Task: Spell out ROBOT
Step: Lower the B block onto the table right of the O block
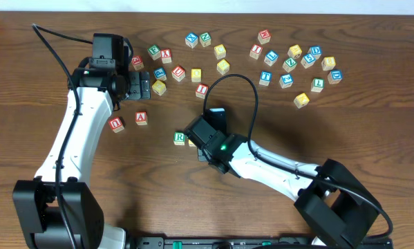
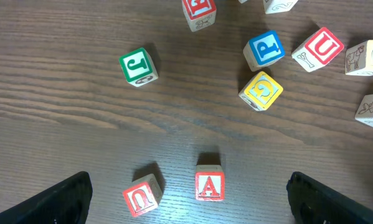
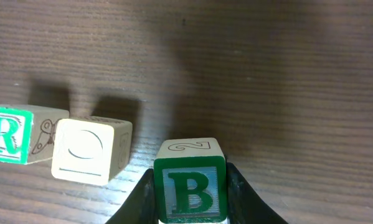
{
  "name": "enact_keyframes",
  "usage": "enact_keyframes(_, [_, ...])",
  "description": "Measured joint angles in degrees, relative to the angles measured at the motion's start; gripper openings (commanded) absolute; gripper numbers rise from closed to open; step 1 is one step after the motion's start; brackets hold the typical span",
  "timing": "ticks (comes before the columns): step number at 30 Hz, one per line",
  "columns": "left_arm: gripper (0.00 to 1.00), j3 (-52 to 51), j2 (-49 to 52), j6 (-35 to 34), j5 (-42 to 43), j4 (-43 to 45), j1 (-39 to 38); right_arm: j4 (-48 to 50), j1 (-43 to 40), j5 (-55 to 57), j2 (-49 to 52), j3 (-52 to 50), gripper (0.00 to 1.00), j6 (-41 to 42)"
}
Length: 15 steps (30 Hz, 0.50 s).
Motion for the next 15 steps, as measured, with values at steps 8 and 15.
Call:
enact_keyframes(8, [0.98,0.00,0.00,0.00,0.00,0.00,0.00,1.05,0.00,-0.68,1.31,-0.02,0.22,-0.04])
enact_keyframes(15, [0.98,0.00,0.00,0.00,0.00,0.00,0.00,1.31,0.00,-1.01,1.33,-0.02,0.22,-0.09])
